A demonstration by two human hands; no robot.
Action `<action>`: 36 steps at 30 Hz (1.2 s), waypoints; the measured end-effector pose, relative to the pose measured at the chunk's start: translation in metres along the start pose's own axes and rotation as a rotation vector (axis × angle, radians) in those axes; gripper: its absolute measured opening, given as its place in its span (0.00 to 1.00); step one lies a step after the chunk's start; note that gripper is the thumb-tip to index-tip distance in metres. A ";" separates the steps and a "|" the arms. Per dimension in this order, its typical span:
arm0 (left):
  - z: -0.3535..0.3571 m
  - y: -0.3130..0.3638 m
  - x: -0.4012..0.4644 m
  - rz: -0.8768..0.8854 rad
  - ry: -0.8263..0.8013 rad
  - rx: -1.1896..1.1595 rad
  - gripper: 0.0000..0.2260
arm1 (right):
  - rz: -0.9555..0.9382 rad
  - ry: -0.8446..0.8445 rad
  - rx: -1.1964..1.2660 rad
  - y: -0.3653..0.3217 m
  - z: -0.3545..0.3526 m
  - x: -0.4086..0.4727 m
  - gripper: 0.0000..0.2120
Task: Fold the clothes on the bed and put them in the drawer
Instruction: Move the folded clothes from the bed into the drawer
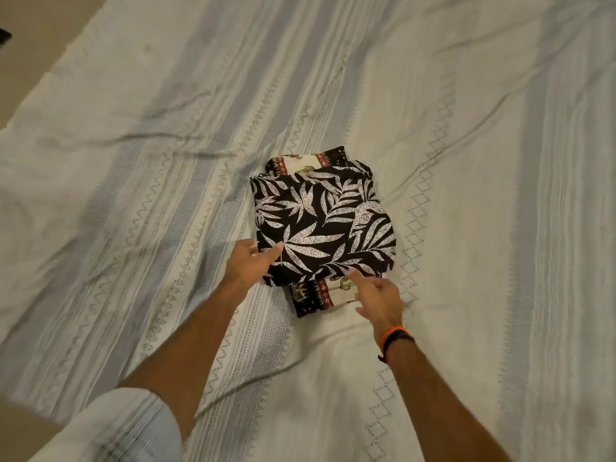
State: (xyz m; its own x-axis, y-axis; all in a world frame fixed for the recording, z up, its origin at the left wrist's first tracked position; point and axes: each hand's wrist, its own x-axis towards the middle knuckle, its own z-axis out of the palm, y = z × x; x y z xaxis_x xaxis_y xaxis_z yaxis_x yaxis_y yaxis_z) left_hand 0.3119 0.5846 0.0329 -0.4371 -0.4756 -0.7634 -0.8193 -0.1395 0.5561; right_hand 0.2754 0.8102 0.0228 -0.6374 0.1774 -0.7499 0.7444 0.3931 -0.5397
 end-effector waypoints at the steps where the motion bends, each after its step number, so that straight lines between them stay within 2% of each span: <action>1: 0.007 0.001 0.011 -0.031 0.002 -0.031 0.34 | 0.027 0.020 0.016 0.008 0.009 0.005 0.25; 4: 0.019 -0.001 0.034 -0.104 -0.016 -0.132 0.41 | 0.101 0.074 0.110 0.025 0.032 0.010 0.39; 5: 0.020 -0.002 0.037 -0.115 -0.019 -0.142 0.45 | 0.115 0.059 0.164 0.027 0.036 0.010 0.38; 7: 0.022 -0.016 0.055 -0.140 -0.027 -0.121 0.50 | 0.152 -0.001 0.290 0.029 0.041 0.013 0.26; 8: 0.022 -0.022 0.062 -0.164 -0.043 -0.105 0.49 | 0.175 -0.045 0.369 0.027 0.044 0.014 0.23; 10: 0.022 -0.019 0.059 -0.192 -0.066 -0.112 0.42 | 0.242 -0.129 0.548 0.019 0.047 0.014 0.22; 12: 0.023 -0.011 0.056 -0.236 -0.114 -0.146 0.34 | 0.271 -0.208 0.689 0.015 0.053 0.020 0.29; 14: 0.029 -0.008 0.056 -0.293 -0.208 -0.167 0.34 | 0.269 -0.267 0.750 0.012 0.062 0.027 0.39; 18: 0.044 -0.013 0.053 -0.323 -0.223 -0.204 0.33 | 0.228 -0.215 0.888 0.001 0.081 0.030 0.44; 20: 0.049 -0.018 0.049 -0.343 -0.248 -0.278 0.32 | 0.222 -0.188 0.963 -0.005 0.089 0.028 0.42; 24: 0.055 -0.022 0.043 -0.335 -0.273 -0.338 0.32 | 0.280 -0.085 0.929 -0.011 0.093 0.035 0.35; 26: 0.054 -0.017 0.039 -0.273 -0.257 -0.322 0.28 | 0.312 -0.105 0.903 -0.012 0.085 0.042 0.37; 28: 0.047 -0.014 0.038 -0.226 -0.334 -0.444 0.31 | 0.330 -0.206 0.862 -0.012 0.070 0.048 0.43; 29: 0.044 -0.012 0.037 -0.231 -0.378 -0.572 0.35 | 0.326 -0.283 0.822 -0.012 0.059 0.051 0.41; 31: 0.036 -0.010 0.040 -0.214 -0.462 -0.846 0.43 | 0.301 -0.441 0.721 -0.012 0.030 0.051 0.24; 33: 0.031 -0.011 0.047 -0.186 -0.532 -1.079 0.44 | 0.273 -0.572 0.643 -0.008 -0.004 0.052 0.12; 35: 0.029 -0.009 0.045 -0.141 -0.555 -1.121 0.43 | 0.223 -0.642 0.486 -0.002 -0.034 0.056 0.11; 36: 0.029 -0.008 0.046 -0.129 -0.543 -1.084 0.42 | 0.209 -0.665 0.379 0.000 -0.045 0.062 0.15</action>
State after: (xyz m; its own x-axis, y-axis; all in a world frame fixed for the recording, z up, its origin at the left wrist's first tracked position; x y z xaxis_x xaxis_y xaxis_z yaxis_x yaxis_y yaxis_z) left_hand 0.2873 0.5892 -0.0165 -0.6867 -0.0159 -0.7268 -0.2472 -0.9351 0.2540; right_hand 0.2273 0.8616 -0.0067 -0.3133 -0.4091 -0.8570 0.9289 0.0557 -0.3662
